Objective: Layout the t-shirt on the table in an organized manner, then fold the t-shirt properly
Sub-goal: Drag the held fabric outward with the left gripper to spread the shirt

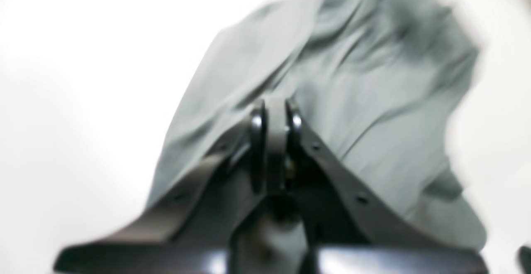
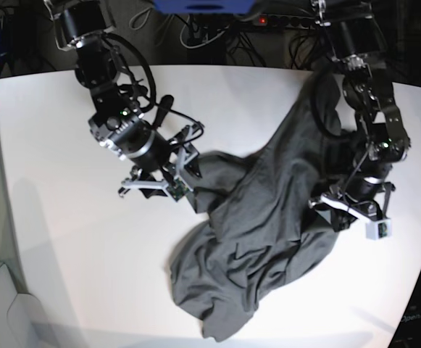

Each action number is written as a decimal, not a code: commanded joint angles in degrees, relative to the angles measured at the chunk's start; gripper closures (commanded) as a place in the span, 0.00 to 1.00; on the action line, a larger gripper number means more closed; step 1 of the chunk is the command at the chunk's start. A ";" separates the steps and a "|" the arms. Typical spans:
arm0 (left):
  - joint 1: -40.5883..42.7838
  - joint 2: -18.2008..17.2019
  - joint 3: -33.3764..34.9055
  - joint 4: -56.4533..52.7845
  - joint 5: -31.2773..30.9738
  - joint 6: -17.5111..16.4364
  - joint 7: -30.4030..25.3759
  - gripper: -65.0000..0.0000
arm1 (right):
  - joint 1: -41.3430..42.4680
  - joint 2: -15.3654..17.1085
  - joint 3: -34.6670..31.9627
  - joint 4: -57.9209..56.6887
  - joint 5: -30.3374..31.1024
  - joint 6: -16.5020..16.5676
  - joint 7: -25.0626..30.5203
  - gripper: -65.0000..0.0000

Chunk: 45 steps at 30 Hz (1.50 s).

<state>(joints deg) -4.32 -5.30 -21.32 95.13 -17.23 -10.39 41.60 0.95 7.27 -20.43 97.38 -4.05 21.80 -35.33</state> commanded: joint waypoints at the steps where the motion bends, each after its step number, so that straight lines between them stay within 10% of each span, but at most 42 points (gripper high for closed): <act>1: -1.18 -1.95 -1.32 0.82 -0.13 0.24 -0.95 0.99 | 0.85 -0.10 0.07 1.21 0.41 -0.13 1.44 0.52; 12: -8.12 -12.59 -11.69 -10.34 -0.48 -0.38 -1.47 0.99 | 0.85 -0.10 0.07 1.30 0.32 -0.13 1.44 0.52; 29: -18.23 -21.64 -7.47 -25.73 -0.22 0.06 -9.74 0.99 | -0.47 -0.28 0.07 2.18 0.23 -0.13 -1.11 0.52; 39: -13.40 -15.58 -5.62 -16.93 -0.57 -0.38 5.82 0.98 | 0.85 -0.19 -0.01 2.62 0.23 -0.13 -3.83 0.52; 45: -8.03 -8.19 -5.45 -16.85 -0.22 -0.38 5.82 0.77 | 1.20 -0.19 0.07 2.53 0.23 -0.13 -3.92 0.52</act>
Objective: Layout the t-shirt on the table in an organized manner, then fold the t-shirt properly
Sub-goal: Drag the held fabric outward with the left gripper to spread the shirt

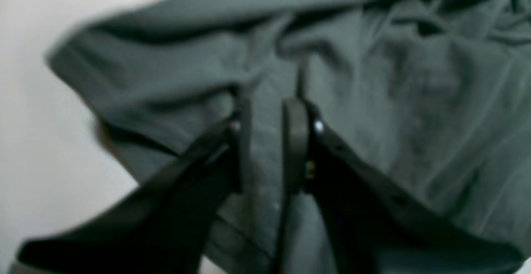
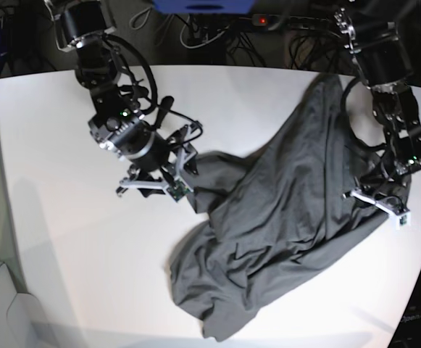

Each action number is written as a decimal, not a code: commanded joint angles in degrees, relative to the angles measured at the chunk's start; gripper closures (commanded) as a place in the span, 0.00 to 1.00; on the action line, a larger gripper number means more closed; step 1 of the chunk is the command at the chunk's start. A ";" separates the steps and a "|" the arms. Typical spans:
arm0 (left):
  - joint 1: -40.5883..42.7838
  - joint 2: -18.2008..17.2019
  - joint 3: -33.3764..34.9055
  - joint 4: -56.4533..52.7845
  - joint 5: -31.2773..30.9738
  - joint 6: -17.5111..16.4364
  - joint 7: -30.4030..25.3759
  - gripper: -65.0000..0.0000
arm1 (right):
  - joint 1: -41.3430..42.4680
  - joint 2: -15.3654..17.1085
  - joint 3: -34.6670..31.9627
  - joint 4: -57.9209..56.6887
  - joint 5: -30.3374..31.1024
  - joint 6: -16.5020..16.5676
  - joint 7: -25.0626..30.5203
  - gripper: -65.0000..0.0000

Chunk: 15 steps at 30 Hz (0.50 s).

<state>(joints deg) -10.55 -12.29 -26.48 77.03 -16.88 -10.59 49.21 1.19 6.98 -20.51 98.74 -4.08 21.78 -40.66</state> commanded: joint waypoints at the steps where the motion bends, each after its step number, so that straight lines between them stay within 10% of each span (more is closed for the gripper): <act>1: -1.28 -0.58 -0.29 1.43 -0.57 0.00 -1.87 0.74 | 0.96 0.09 0.16 1.17 0.25 -0.11 1.41 0.52; 15: 2.59 -2.87 -0.47 -6.92 -0.57 0.17 -8.82 0.99 | 0.52 0.01 0.16 1.17 0.43 -0.11 1.41 0.52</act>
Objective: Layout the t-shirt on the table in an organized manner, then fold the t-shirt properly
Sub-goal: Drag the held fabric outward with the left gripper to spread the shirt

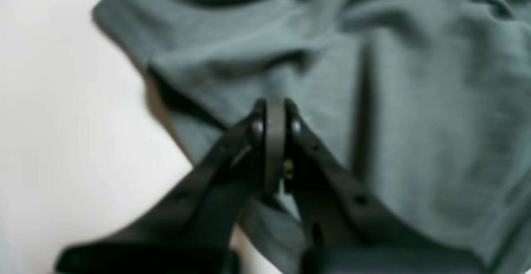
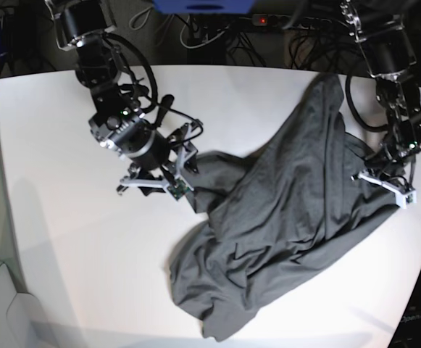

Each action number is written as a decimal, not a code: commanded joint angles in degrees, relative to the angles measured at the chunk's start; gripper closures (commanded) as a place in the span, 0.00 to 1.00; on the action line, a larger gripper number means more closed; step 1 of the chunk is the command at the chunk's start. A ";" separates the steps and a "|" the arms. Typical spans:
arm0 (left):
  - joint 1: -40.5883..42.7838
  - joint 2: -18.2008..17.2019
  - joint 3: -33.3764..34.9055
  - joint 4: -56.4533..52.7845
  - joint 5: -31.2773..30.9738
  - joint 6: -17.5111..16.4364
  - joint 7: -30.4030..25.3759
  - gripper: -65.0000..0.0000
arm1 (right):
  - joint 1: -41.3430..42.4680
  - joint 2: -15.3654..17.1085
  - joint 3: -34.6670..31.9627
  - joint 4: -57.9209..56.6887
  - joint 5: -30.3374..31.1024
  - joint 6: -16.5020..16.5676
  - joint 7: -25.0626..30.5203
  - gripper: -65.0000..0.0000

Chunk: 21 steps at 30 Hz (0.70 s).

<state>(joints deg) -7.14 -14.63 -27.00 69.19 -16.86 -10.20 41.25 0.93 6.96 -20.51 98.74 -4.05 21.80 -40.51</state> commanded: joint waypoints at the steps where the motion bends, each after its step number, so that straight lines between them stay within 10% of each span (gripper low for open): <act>1: -0.82 -0.53 0.15 -0.22 -0.59 -0.40 -1.56 0.99 | 0.79 0.03 0.16 1.17 0.41 -0.13 1.26 0.52; 21: -14.62 -10.38 6.21 -22.29 4.77 -0.66 -17.12 0.99 | 0.79 0.29 0.16 1.09 0.14 -0.22 1.26 0.52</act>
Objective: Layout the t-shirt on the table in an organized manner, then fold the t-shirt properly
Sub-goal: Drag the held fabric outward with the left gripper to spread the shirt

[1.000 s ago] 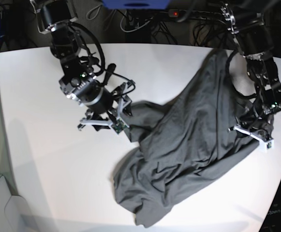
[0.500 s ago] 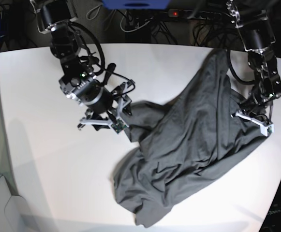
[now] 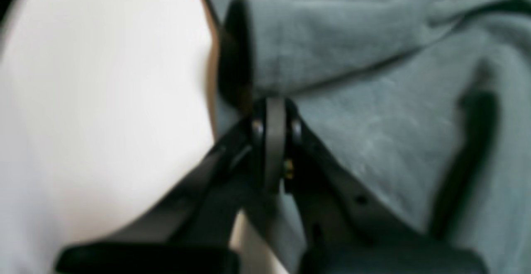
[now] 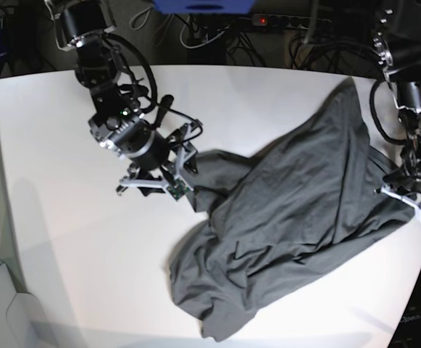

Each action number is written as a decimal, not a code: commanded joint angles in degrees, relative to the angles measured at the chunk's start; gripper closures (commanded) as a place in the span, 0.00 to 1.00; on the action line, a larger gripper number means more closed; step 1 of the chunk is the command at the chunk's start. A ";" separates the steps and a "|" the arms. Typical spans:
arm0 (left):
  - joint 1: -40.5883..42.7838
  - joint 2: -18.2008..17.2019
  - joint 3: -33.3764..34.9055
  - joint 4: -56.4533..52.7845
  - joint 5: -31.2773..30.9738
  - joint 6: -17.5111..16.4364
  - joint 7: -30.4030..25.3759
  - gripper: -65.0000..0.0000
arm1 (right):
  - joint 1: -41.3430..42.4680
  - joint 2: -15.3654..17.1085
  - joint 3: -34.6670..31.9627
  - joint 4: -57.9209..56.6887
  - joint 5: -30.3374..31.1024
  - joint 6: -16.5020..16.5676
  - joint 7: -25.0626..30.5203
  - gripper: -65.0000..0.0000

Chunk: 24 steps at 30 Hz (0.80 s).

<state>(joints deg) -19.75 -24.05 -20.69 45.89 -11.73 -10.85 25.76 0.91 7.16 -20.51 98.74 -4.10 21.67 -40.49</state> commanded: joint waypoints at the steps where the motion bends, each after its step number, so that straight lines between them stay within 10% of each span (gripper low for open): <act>1: -2.63 -1.22 0.95 1.10 0.61 -0.01 -2.33 0.99 | 0.81 0.09 0.16 1.00 0.19 -0.09 1.24 0.52; 13: -7.11 -0.52 2.01 16.75 4.65 -0.01 11.56 0.99 | 0.81 0.18 0.16 0.73 0.19 -0.09 1.24 0.52; 24: 6.25 11.61 1.92 23.08 5.35 0.61 18.24 0.99 | 1.25 0.09 0.16 0.82 0.19 -0.09 1.24 0.52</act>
<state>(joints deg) -12.12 -11.68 -18.59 67.79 -6.17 -10.50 45.15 1.08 7.42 -20.51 98.61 -4.16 21.67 -40.58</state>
